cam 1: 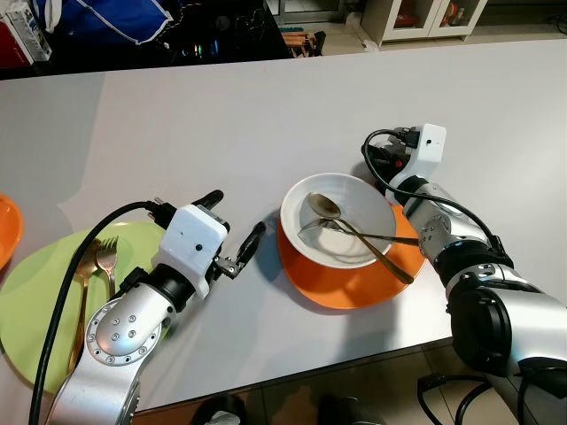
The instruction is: Setting the table
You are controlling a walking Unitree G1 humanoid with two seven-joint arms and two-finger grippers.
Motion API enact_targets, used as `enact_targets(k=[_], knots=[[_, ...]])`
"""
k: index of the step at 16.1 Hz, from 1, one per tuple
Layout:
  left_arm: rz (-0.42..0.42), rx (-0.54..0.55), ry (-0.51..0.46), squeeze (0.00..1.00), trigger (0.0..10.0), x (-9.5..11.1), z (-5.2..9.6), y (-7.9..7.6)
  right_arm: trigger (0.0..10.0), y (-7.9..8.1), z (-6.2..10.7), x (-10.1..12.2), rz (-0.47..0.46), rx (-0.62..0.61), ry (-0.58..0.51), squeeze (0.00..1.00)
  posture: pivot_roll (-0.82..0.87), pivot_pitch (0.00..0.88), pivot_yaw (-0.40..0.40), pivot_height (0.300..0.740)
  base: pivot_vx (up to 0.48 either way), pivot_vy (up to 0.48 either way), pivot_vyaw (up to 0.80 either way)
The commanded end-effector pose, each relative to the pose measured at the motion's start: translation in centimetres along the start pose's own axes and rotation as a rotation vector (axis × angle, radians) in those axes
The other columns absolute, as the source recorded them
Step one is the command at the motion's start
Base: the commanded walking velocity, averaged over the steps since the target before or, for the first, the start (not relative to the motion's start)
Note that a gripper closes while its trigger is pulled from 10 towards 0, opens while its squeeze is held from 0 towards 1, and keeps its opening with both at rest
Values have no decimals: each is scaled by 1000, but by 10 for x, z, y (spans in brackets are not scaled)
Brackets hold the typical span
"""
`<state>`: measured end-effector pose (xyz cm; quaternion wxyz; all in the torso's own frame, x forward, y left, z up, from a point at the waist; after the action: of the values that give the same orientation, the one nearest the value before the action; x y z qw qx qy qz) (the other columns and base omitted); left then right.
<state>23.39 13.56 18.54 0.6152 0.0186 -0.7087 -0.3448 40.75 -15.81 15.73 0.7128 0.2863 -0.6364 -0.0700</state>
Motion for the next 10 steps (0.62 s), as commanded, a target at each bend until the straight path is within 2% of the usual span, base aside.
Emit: enact_targets(k=[1,8,9,10], knots=[[-5,-10,-14,0,10000,5,1,-2,10000,3,-2,3,10,17,-2,196,101,182,-34,740,0,0,0],[-5,-10,-14,0,10000,5,1,-2,10000,3,-2,3,10,17,-2,196,101,182,-34,740,0,0,0],[20,-47,-49,0,10000,9,0,-5,10000,8,-4,8,38,44,-6,1000,91,149,-46,740,0,0,0],[36,-73,-74,0,10000,12,-1,-8,10000,11,-6,13,57,63,-9,1000,90,148,-47,740,0,0,0]])
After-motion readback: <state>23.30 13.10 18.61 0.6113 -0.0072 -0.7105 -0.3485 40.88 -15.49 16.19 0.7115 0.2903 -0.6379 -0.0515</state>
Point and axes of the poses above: a point about 5 cm out from each wrist's last joint towards the gripper, its own z axis pointing back from the gripper into the wrist, its own x axis along the axis of the wrist's last joint, y = z × x, the point moved 1 cm from there along -z, pointing out of the wrist towards the gripper, and after that the axes turned 10 degrees about -z, right-handed, at the moved point
